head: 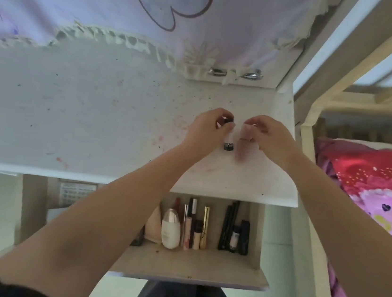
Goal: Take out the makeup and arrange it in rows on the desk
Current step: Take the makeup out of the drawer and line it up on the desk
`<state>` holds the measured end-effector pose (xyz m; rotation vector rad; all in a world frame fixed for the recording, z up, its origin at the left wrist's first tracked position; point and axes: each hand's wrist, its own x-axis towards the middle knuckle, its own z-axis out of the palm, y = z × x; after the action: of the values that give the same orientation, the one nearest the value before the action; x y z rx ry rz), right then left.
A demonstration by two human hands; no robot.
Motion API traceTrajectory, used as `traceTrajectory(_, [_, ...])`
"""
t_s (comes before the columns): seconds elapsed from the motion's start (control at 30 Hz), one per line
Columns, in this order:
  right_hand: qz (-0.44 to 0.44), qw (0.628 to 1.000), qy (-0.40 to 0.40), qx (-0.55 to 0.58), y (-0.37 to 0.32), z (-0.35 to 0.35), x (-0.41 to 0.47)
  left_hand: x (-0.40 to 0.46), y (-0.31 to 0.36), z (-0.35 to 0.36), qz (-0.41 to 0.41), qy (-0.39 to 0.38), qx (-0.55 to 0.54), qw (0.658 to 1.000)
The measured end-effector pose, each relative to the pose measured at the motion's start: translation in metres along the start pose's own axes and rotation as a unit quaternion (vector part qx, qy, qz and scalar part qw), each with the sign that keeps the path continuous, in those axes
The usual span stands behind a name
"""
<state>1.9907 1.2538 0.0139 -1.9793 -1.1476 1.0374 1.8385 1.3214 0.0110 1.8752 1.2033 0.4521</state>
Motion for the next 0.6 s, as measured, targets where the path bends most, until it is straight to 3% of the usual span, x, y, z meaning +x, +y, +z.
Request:
traceTrajectory(0.2, [-0.025, 0.997, 0.039, -0.059, 0.008, 0.009, 0.006, 0.007, -0.011, 0.027, 0.036, 0.021, 0.148, 0.988])
traceTrajectory(0.37, [-0.022, 0.994, 0.090, -0.057, 0.008, 0.011, -0.015, -0.013, -0.019, 0.027, 0.053, 0.064, 0.145, 0.986])
traceTrajectory(0.43, [-0.047, 0.989, 0.121, -0.064, 0.006, 0.011, -0.048, -0.042, -0.023, 0.018, 0.124, 0.098, 0.131, 0.979])
traceTrajectory(0.47, [-0.064, 0.990, 0.114, -0.057, 0.009, 0.014, -0.070, -0.064, -0.028, 0.016, 0.174, 0.097, 0.124, 0.972])
traceTrajectory(0.53, [-0.093, 0.994, 0.040, -0.051, 0.023, 0.030, -0.116, -0.117, -0.046, 0.017, 0.247, 0.026, 0.129, 0.960])
traceTrajectory(0.6, [-0.104, 0.985, -0.065, -0.118, 0.049, 0.057, -0.149, -0.161, -0.073, 0.034, 0.251, -0.068, 0.168, 0.951])
